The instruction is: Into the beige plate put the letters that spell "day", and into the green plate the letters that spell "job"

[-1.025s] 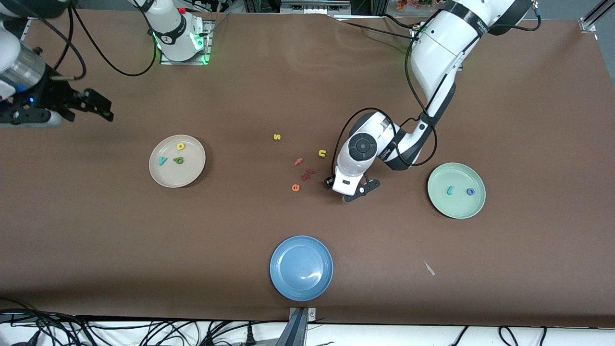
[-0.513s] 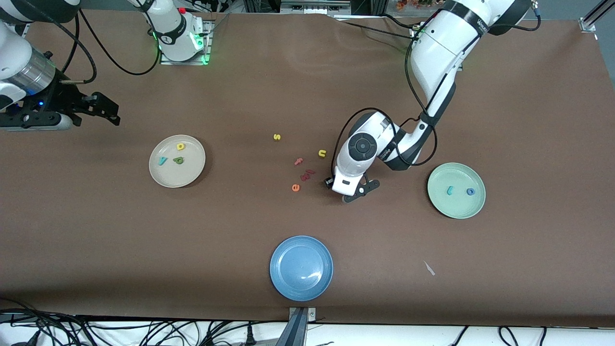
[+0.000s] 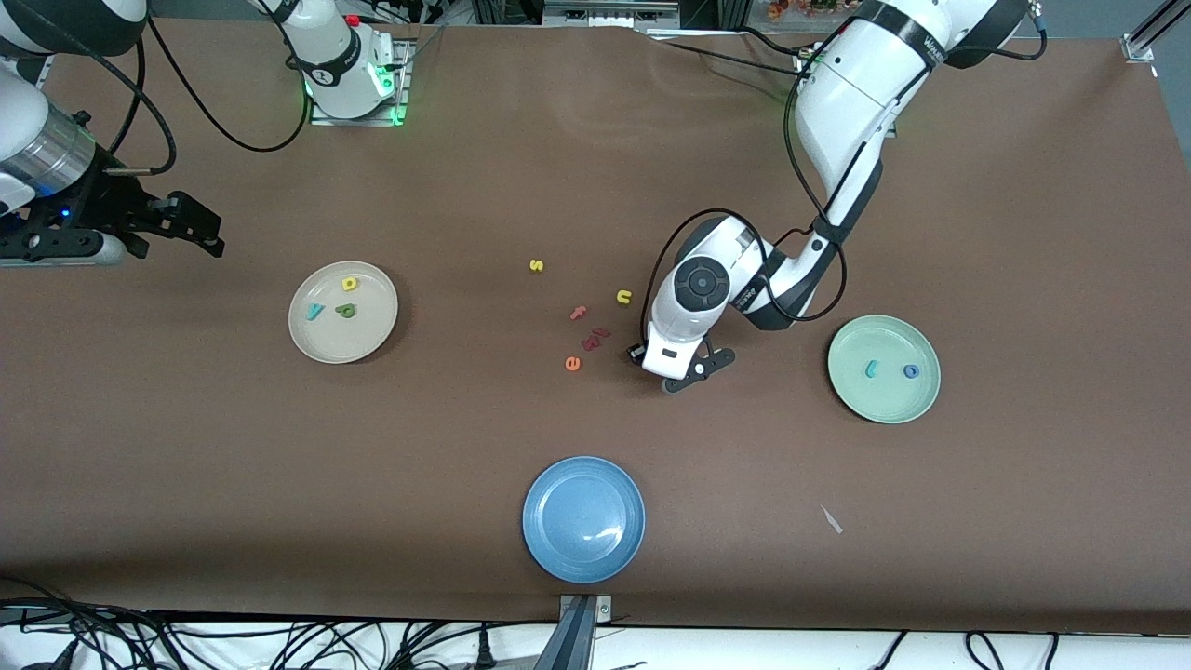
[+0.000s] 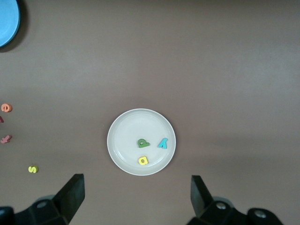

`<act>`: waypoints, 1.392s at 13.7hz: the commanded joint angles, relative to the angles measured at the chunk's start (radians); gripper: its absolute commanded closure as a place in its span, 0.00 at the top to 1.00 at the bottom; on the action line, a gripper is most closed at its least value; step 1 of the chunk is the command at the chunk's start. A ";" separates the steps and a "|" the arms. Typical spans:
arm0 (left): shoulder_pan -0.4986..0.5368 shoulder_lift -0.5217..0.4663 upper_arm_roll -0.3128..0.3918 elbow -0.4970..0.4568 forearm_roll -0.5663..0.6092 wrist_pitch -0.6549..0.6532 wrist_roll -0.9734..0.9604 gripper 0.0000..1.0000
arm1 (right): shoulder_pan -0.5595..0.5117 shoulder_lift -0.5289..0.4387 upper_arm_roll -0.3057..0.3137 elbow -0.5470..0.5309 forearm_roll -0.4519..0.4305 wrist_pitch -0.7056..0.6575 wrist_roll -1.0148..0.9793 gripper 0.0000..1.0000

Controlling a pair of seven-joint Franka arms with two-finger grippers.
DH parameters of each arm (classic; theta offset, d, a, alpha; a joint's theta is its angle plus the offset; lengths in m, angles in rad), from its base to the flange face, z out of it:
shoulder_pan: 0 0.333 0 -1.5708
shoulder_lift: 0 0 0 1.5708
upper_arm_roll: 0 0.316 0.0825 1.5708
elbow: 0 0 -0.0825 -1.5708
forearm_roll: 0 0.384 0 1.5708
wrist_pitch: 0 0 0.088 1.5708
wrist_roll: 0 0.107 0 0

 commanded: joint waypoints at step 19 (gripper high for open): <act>0.538 -0.241 -0.006 -0.148 -0.083 -0.363 0.787 0.11 | -0.009 0.028 0.008 0.048 0.006 -0.059 -0.003 1.00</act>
